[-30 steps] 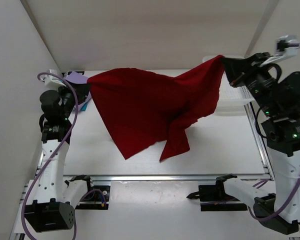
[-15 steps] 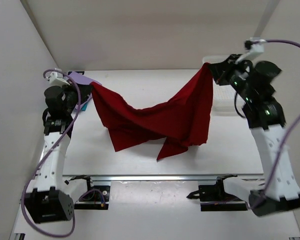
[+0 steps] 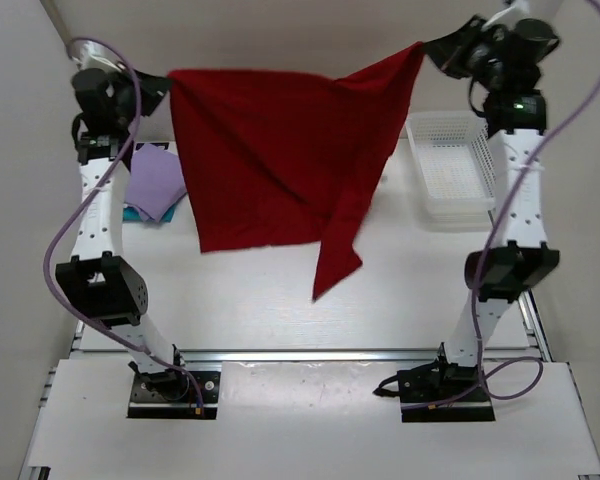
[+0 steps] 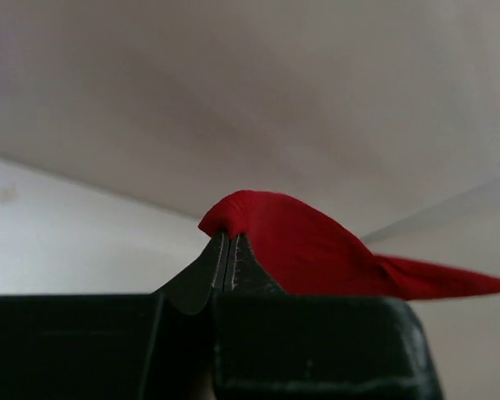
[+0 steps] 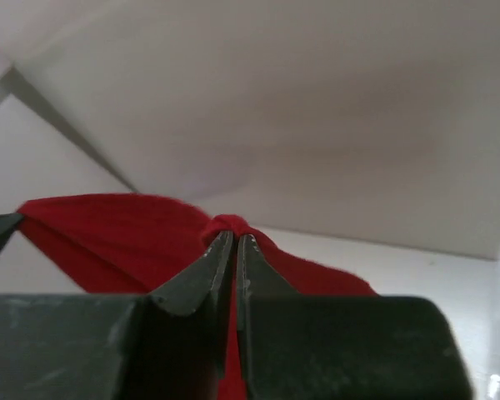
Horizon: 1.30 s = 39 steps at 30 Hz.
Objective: Fold and stack the t-shirts
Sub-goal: Flatten out the tshirt
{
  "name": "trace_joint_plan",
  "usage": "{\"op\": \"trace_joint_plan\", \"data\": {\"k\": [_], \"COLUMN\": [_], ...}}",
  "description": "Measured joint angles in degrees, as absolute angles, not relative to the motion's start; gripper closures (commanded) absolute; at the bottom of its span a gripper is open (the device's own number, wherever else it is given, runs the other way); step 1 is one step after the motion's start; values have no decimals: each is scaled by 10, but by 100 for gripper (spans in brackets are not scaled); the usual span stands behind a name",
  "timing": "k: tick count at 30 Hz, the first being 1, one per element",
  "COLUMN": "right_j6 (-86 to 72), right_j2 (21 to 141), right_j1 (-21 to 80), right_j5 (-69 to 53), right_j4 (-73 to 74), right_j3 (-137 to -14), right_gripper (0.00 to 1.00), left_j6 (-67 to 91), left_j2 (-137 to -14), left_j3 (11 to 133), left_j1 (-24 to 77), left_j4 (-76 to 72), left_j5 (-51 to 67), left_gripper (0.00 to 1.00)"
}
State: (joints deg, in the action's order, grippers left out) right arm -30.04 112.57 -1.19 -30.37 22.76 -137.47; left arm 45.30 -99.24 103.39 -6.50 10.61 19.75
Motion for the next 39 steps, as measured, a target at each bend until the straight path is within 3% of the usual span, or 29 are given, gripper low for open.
{"op": "trace_joint_plan", "data": {"k": [5, 9, 12, 14, 16, 18, 21, 26, 30, 32, 33, 34, 39], "right_j6": [-277, -243, -245, -254, -261, -269, -284, -300, -307, -310, -311, -312, -318], "right_j2": [988, 825, 691, 626, 581, 562, 492, 417, 397, 387, 381, 376, 362], "right_j1": [-32, 23, 48, 59, 88, 126, 157, 151, 151, 150, 148, 145, 137], "right_j5": [-290, -282, -281, -268, -229, -199, -176, -157, -142, -140, -140, -142, -157], "right_j4": [202, 134, 62, 41, 37, 63, 109, 135, 133, 138, 140, 141, 133], "right_j3": [-1314, -1098, -819, -648, -500, -375, -219, -173, -174, -174, -173, -173, -162], "right_gripper": [100, 100, 100, 100, 100, 100, 100, 100, 100, 100, 100, 100, 100], "left_j6": [467, 456, 449, 445, 442, 443, 443, 439, 435, 430, 427, 421, 420], "left_j2": [-939, -841, -735, -663, -601, -543, -474, -435, -437, -456, -467, -473, -470], "left_j3": [1044, 886, 667, 517, 391, 300, 222, 179, 136, 133, 133, 133, 133], "left_j1": [-118, -118, -106, -106, -111, -115, -116, -105, -93, -91, -93, -95, -122], "left_j4": [54, -18, -79, -91, -95, -78, -37, -5, 16, 32, 38, 46, 73], "left_j5": [208, 193, 170, 152, 126, 101, 71, 60, 59, 55, 55, 53, 35], "left_gripper": [100, 99, 86, 55, 41, 36, 46, 60, 55, 35, 15, 4, 1]}}
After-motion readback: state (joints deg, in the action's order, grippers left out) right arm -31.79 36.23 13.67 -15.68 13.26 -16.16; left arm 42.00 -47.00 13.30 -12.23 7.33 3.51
